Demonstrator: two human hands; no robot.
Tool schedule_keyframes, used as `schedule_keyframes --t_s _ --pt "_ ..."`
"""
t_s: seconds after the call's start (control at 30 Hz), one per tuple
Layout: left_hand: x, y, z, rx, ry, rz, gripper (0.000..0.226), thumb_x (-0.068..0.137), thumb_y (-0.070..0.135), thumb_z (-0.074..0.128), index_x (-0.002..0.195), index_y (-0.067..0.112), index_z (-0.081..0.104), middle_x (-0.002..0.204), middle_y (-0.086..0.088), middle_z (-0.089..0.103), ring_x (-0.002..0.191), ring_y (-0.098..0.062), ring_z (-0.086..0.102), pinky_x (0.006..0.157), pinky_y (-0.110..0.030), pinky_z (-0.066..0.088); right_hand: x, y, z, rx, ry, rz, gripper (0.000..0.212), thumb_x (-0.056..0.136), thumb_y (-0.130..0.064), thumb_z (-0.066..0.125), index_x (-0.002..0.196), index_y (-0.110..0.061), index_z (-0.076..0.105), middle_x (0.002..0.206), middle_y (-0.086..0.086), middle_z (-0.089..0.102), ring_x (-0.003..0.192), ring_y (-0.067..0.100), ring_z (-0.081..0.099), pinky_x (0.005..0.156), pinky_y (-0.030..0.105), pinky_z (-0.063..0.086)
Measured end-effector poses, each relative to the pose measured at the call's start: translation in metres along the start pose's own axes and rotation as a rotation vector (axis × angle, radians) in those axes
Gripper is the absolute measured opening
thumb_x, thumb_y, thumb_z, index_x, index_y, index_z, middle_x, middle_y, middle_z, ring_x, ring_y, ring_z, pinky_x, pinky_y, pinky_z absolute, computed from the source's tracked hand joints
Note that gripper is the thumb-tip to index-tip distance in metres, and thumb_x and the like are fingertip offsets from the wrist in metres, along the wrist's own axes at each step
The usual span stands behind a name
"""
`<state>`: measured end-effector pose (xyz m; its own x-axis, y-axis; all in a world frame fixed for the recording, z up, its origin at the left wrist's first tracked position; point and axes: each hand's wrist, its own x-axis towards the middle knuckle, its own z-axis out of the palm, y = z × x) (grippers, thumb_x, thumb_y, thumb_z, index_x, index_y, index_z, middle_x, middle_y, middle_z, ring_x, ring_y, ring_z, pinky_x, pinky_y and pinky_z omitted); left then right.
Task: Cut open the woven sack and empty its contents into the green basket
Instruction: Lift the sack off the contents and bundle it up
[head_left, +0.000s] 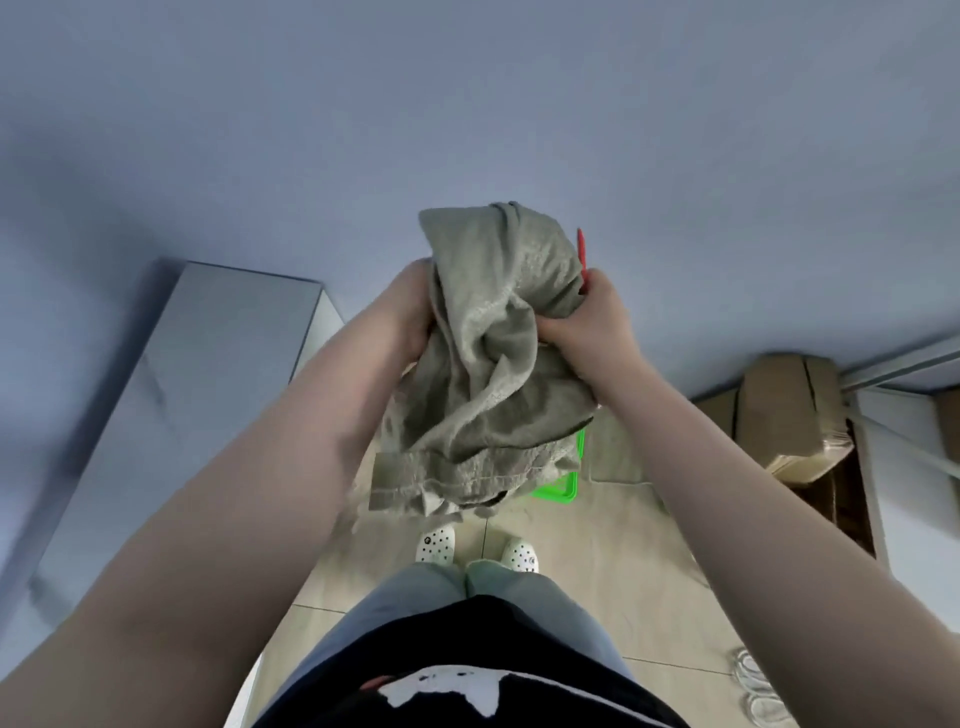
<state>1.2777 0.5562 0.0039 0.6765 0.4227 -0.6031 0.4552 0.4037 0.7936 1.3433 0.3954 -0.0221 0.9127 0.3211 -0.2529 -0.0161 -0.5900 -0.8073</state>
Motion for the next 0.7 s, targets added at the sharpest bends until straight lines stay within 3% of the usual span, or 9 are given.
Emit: schedule_keyframes --t_s 0.07,0.17,0.23,0.33,0.43,0.53,0.6,0.67,0.7 --pt "0.009 0.006 -0.017 0.27 0.113 0.125 0.016 0.094 0.017 0.056 0.101 0.007 0.066 0.085 -0.004 0.069 0.083 -0.018 0.063 0.075 -0.031 0.056 0.003 0.012 -0.007 0.022 0.09 0.086 0.071 0.057 -0.042 0.088 0.112 -0.012 0.054 0.107 0.003 0.066 0.1 0.022 0.064 0.088 0.044 0.053" --pt "0.002 0.011 -0.026 0.398 0.333 0.417 0.032 0.088 0.01 0.061 0.12 0.011 0.06 0.122 -0.005 0.063 0.105 -0.015 0.057 0.097 -0.032 0.045 0.004 0.023 -0.019 0.013 0.258 0.219 0.067 0.058 -0.041 0.085 0.109 -0.013 0.051 0.103 0.002 0.064 0.096 0.026 0.064 0.087 0.049 0.053" --pt "-0.024 0.002 0.005 0.463 0.155 0.652 0.031 0.094 0.026 0.049 0.121 0.016 0.061 0.129 -0.001 0.057 0.12 -0.016 0.05 0.11 -0.037 0.035 0.002 0.02 -0.014 -0.017 0.299 0.246 0.062 0.061 -0.043 0.082 0.106 -0.015 0.048 0.098 0.0 0.061 0.094 0.027 0.063 0.086 0.049 0.053" --pt "-0.045 -0.04 0.049 0.9 -0.08 0.452 0.063 0.09 0.065 0.015 0.145 0.041 0.034 0.161 0.003 0.013 0.149 -0.021 -0.001 0.116 -0.059 -0.005 -0.003 0.004 -0.001 0.089 0.325 0.232 0.059 0.062 -0.048 0.08 0.102 -0.015 0.05 0.094 -0.002 0.063 0.092 0.025 0.064 0.084 0.045 0.053" --pt "-0.021 -0.087 0.031 1.109 0.166 0.449 0.07 0.083 0.076 0.004 0.147 0.052 -0.008 0.16 0.003 -0.025 0.146 -0.031 -0.025 0.111 -0.068 -0.012 -0.005 -0.007 0.003 0.372 0.328 0.238 0.055 0.063 -0.041 0.084 0.102 -0.013 0.059 0.092 -0.003 0.069 0.086 0.016 0.067 0.078 0.036 0.055" --pt "-0.011 -0.096 0.013 1.019 0.229 0.45 0.072 0.077 0.081 0.007 0.141 0.058 -0.018 0.158 0.002 -0.03 0.145 -0.036 -0.025 0.109 -0.072 -0.007 -0.013 -0.012 0.006 0.671 0.223 0.274 0.047 0.067 -0.03 0.086 0.106 -0.008 0.067 0.097 0.004 0.074 0.088 0.018 0.072 0.08 0.034 0.058" --pt "-0.014 -0.087 0.017 0.726 0.049 0.415 0.077 0.073 0.085 0.019 0.141 0.062 -0.01 0.158 0.005 -0.029 0.145 -0.031 -0.026 0.114 -0.063 -0.008 -0.016 -0.013 0.008 0.853 0.119 0.374 0.044 0.071 -0.032 0.084 0.105 -0.009 0.069 0.1 0.008 0.075 0.091 0.024 0.073 0.083 0.043 0.059" --pt "-0.02 -0.073 0.023 0.232 -0.173 0.374 0.089 0.068 0.09 0.037 0.144 0.059 0.005 0.163 0.005 -0.007 0.15 -0.021 -0.008 0.12 -0.049 0.001 -0.018 -0.012 0.011 0.989 -0.038 0.461 0.064 0.067 -0.045 0.085 0.116 -0.009 0.066 0.11 0.013 0.073 0.098 0.031 0.071 0.087 0.051 0.056" --pt "-0.022 -0.068 0.025 0.04 -0.236 0.345 0.093 0.065 0.088 0.05 0.144 0.054 0.015 0.161 0.004 0.013 0.149 -0.017 0.014 0.12 -0.047 0.016 -0.018 -0.01 0.012 1.03 -0.106 0.486 0.08 0.061 -0.052 0.086 0.125 -0.01 0.062 0.117 0.015 0.07 0.104 0.034 0.069 0.091 0.054 0.053"
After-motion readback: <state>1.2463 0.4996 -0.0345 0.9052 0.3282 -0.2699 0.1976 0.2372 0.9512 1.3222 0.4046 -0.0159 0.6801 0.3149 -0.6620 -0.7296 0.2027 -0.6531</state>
